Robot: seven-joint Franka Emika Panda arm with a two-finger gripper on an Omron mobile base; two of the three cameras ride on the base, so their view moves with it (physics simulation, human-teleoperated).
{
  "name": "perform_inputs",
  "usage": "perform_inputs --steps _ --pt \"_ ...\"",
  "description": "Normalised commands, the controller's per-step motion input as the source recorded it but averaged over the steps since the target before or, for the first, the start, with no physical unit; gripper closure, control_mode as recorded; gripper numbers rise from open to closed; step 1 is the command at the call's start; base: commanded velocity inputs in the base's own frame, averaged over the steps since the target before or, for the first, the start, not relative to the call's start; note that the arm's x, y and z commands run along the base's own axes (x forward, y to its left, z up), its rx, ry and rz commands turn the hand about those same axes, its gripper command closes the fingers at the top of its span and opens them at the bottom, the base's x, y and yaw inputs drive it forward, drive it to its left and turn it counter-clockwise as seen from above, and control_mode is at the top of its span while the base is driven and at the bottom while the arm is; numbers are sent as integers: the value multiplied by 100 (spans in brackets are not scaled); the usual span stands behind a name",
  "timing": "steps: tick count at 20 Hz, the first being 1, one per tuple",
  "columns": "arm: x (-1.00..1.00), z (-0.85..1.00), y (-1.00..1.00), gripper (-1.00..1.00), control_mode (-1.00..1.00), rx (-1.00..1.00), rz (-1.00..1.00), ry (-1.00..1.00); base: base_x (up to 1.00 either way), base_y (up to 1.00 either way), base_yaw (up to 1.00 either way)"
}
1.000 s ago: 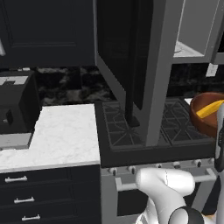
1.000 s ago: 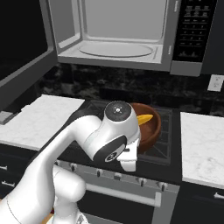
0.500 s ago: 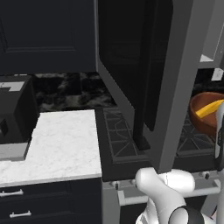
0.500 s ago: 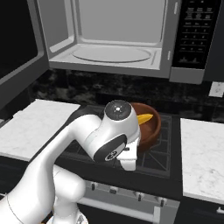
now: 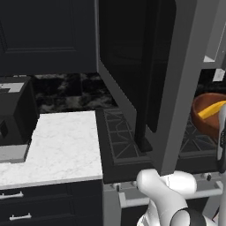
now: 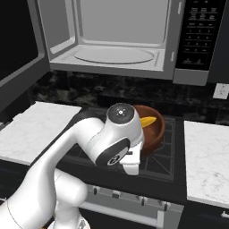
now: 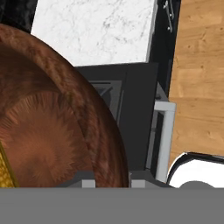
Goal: Pick the corn from the sink and place it in the bowl. Then pick the bowl and place it in the microwave. Then close the microwave door and press the start button.
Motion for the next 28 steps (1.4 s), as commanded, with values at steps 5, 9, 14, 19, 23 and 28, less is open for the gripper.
perform_inputs --steps 5,9,14,19,23,28 --pt "-49 13 -14 100 -100 6 3 -7 0 0 0" --pt "-56 84 -1 100 -100 0 5 -14 0 0 0" --pt "3 100 33 100 -100 0 4 -3 0 0 0" --pt "42 69 53 100 -100 0 3 0 0 0 0" --pt "65 24 45 100 -100 0 2 -6 0 0 0" --pt "67 5 19 100 -100 0 4 -13 0 0 0"
